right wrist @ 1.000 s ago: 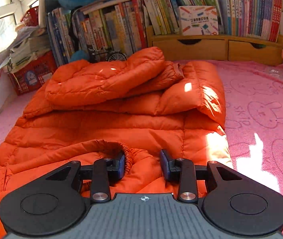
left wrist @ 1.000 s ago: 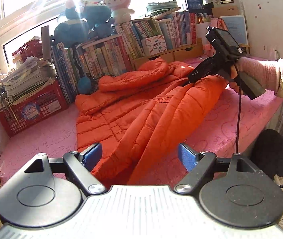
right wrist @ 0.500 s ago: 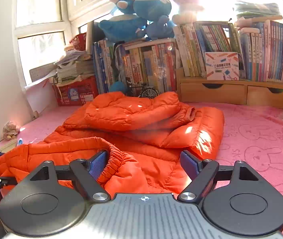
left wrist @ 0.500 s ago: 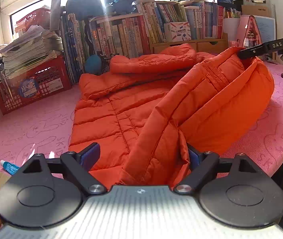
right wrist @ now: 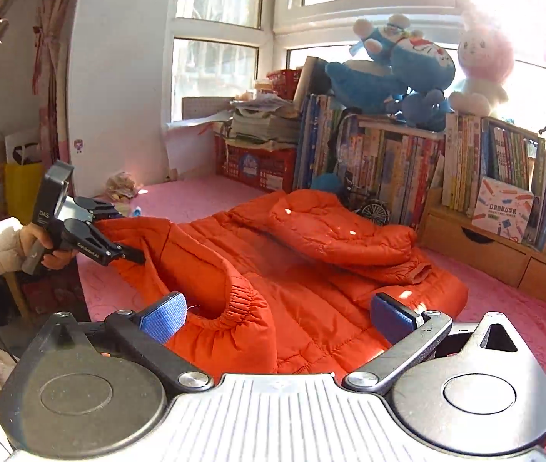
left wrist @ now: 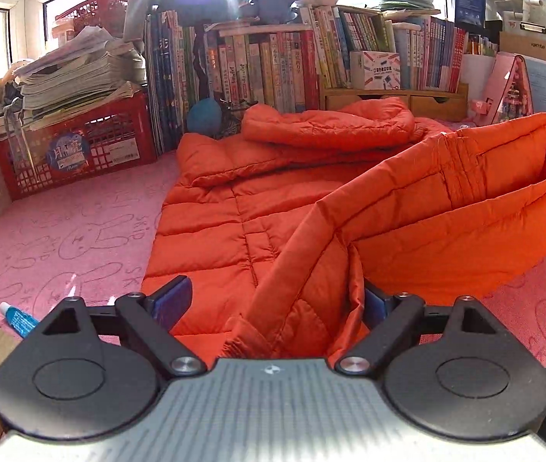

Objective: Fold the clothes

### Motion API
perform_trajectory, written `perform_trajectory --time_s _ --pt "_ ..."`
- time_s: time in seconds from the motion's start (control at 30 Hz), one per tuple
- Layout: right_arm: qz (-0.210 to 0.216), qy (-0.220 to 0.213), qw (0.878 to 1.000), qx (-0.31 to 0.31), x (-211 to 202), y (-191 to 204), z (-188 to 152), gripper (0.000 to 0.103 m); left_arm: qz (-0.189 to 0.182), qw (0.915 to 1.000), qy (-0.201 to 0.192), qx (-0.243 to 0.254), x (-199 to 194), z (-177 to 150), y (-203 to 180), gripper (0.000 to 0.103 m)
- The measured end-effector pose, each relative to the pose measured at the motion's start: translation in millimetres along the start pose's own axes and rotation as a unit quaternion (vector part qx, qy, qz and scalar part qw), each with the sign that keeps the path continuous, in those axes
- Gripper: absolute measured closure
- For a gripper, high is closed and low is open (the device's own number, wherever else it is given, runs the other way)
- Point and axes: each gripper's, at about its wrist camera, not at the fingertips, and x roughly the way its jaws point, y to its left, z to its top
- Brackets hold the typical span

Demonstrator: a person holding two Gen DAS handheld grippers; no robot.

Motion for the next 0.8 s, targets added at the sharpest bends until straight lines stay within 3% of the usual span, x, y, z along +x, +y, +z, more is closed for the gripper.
perform_trajectory --time_s 0.07,0.1,0.23,0.33,0.43,0.5,0.6,0.67,0.8 --pt "0.012 -0.001 1.0 0.023 -13 -4 5 0.0 -0.002 1.0 0.002 -0.006 0 -1 1 0.013" --pt "0.004 0.023 1.0 0.017 -11 -1 5 0.0 -0.003 0.9999 0.003 -0.009 0 -1 2 0.013" --pt "-0.054 0.109 0.987 -0.109 31 32 -16 0.0 -0.007 0.9997 0.008 -0.022 1 -3 4 0.013" --pt "-0.048 0.103 0.98 -0.162 70 52 -31 0.0 -0.009 0.9994 0.011 -0.03 1 -4 6 0.013" --pt "-0.022 0.091 0.981 -0.17 107 68 -32 0.002 -0.009 0.9995 0.01 -0.027 -3 -4 6 0.014" --pt "-0.014 0.109 0.981 -0.157 127 74 -29 0.012 -0.01 0.9996 0.009 -0.024 -7 -4 6 0.014" --pt "-0.022 0.095 0.991 -0.097 124 66 -18 0.051 -0.01 0.9998 -0.003 -0.016 -17 -3 5 0.014" --pt "-0.027 0.084 0.995 -0.055 122 59 -10 0.06 -0.011 0.9997 -0.017 -0.012 -28 0 7 0.014" --pt "-0.036 0.063 0.997 0.028 117 47 5 0.067 -0.025 0.9978 -0.061 -0.005 -51 12 11 0.014"
